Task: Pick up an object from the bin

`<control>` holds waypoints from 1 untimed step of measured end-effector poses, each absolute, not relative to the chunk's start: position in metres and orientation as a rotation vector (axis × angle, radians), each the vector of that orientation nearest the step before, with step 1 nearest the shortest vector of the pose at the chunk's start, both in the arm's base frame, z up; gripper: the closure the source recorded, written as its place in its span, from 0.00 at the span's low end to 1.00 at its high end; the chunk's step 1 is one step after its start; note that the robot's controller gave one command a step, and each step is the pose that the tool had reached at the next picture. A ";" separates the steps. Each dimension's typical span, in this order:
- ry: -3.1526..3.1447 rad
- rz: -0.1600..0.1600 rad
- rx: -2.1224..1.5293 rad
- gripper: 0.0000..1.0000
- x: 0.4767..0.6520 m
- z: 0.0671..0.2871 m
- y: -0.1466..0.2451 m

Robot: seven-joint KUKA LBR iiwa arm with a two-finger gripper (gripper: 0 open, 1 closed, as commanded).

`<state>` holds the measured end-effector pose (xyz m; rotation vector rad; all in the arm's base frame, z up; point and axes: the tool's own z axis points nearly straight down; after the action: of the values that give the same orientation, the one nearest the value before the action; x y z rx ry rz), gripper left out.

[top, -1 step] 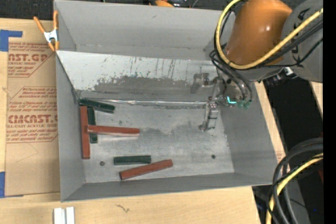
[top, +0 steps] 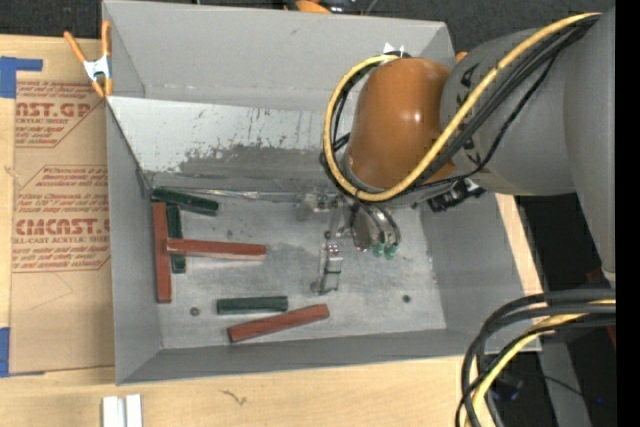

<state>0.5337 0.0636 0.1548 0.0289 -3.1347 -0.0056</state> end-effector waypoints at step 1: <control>-3.136 -0.003 0.110 0.00 0.558 0.066 0.130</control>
Offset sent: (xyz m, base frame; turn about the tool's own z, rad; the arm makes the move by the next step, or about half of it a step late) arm 0.0260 0.0626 -0.0848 -0.0453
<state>0.5582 0.1302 0.0661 0.1095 -3.1363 -0.0028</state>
